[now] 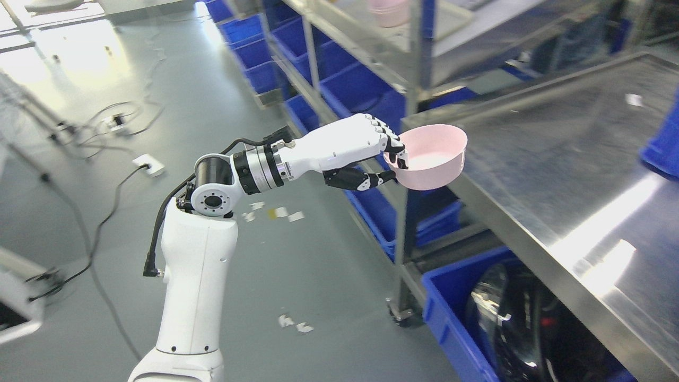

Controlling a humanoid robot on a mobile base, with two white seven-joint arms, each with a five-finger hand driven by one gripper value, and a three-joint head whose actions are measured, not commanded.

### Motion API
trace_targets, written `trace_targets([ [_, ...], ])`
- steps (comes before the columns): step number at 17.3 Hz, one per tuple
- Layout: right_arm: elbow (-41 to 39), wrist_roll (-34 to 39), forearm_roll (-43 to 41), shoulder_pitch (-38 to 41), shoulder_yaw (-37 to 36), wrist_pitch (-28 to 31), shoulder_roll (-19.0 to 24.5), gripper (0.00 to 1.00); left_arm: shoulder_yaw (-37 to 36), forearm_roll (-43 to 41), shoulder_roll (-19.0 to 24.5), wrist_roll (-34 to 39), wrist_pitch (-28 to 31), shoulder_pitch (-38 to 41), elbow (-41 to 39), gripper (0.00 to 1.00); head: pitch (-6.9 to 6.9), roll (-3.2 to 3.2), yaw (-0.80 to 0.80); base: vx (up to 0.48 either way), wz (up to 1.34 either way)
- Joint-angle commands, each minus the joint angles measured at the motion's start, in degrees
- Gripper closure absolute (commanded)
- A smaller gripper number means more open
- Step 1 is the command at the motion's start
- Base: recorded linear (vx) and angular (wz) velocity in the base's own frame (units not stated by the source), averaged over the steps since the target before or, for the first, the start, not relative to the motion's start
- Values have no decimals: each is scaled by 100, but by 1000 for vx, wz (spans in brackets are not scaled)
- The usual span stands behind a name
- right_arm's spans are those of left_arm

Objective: Stack pink IKEA bowl on shelf middle layer
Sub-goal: 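Lift the pink bowl off the shelf with the left hand, then hold the pink bowl raised in the left hand while turning toward the other shelf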

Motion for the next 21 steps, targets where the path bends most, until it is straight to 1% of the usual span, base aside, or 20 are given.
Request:
trace_targets([
  [1, -100, 7, 0, 20, 0, -3, -100, 0, 41, 151, 95, 123, -3, 120, -309, 98, 0, 0, 0, -9, 1391],
  [4, -100, 7, 0, 20, 0, -3, -100, 0, 41, 160, 95, 141, -3, 120, -309, 98, 0, 0, 0, 18, 1256],
  [7, -100, 7, 0, 20, 0, -3, -100, 0, 50, 169, 95, 150, -3, 120, -309, 97, 0, 0, 0, 39, 873],
  [11, -100, 7, 0, 20, 0, -3, -100, 0, 50, 178, 95, 176, -3, 120, -309, 97, 0, 0, 0, 75, 526],
  [16, -100, 7, 0, 20, 0, -3, -100, 0, 50, 204, 95, 176, -3, 120, -309, 97, 0, 0, 0, 144, 113],
  [21, -100, 7, 0, 20, 0, -3, -100, 0, 23, 266, 95, 176, -3, 120, -309, 97, 0, 0, 0, 287, -10],
])
